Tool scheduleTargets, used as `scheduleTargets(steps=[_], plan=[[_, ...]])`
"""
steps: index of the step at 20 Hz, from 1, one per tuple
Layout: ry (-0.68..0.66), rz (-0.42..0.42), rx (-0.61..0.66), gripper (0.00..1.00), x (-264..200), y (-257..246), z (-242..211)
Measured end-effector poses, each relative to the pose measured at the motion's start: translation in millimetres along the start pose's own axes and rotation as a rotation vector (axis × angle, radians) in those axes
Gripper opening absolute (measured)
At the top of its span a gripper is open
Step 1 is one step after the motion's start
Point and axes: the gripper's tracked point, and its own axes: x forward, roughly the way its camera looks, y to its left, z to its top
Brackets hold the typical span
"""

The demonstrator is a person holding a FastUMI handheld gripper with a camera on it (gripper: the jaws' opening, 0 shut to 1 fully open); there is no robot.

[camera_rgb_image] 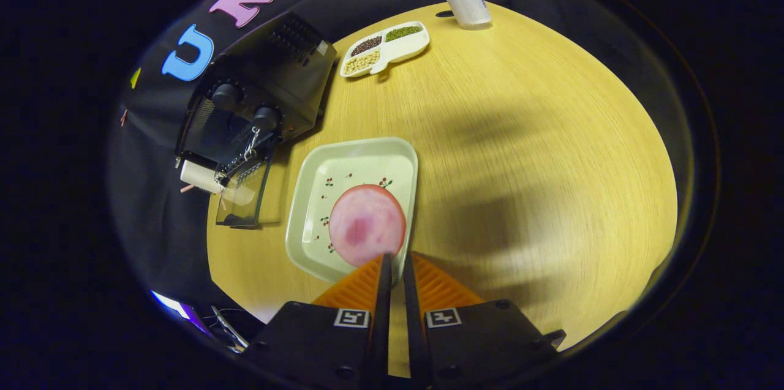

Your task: Open the toaster oven, put the food inside, and close the toaster oven door.

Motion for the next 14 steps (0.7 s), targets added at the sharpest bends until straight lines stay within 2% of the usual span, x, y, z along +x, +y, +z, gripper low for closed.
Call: scheduleTargets(steps=[2,3,9,14], plan=[[0.013,-0.026,0.026,0.17,3.0,-1.9,1.4],[0.018,-0.038,0.045,0.13,2.3,-2.9,3.1],[0.013,-0.011,0.021,0.07,0.4,-0.9,2.1],[0.043,0.105,0.234,0.06,-4.1,-0.3,-5.3]])
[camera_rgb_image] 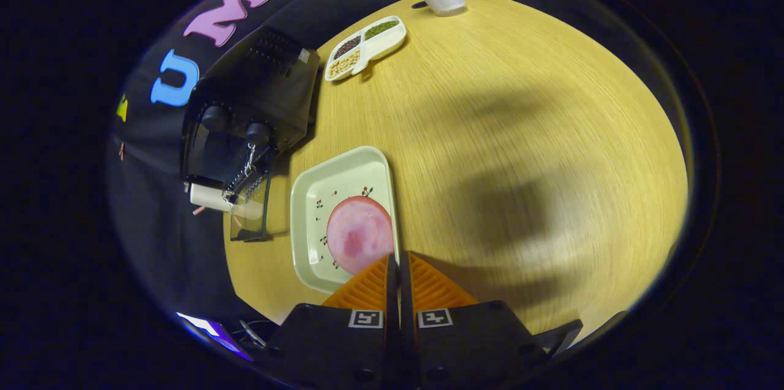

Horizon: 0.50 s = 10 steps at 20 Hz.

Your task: Open the toaster oven, put the food inside, and close the toaster oven door.

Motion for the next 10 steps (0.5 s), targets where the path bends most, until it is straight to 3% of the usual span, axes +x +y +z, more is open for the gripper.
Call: scheduleTargets(steps=[4,10], plan=[[-0.005,0.102,0.201,0.06,-4.8,3.6,5.3],[-0.037,0.184,0.326,0.06,-23.4,5.6,8.0]])
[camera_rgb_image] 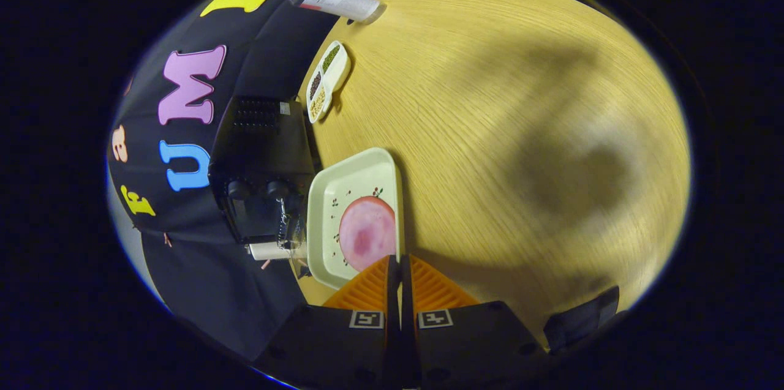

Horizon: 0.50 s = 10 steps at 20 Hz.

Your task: Open the toaster oven, put the food inside, and close the toaster oven door.

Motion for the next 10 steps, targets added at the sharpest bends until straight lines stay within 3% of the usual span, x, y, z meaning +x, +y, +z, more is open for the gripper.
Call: scheduleTargets(steps=[10], plan=[[-0.097,0.102,0.069,0.06,-15.0,55.4,-22.6]])
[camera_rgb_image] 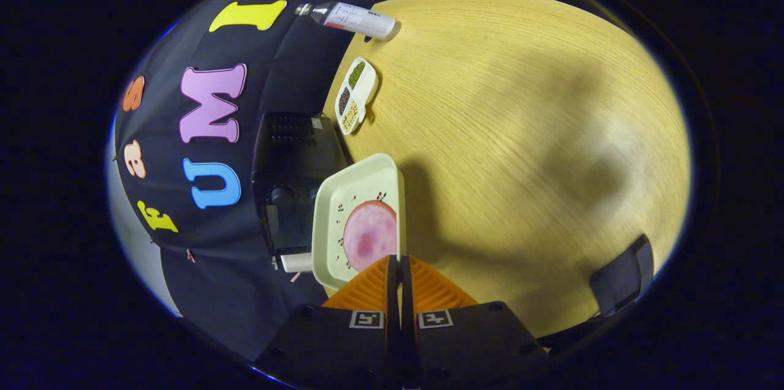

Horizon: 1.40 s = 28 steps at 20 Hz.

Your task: Open the toaster oven, put the food inside, and close the toaster oven door.

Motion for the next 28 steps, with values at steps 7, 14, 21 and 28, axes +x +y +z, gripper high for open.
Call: scheduleTargets(steps=[7,14,21,28], plan=[[-0.058,0.053,0.022,0.06,23.5,56.5,-68.2],[-0.123,0.125,0.053,0.06,80.4,116.3,-109.2],[-0.178,0.132,0.071,0.06,146.5,146.5,-103.9],[-0.229,0.139,0.097,0.06,202.6,170.0,-79.5]])
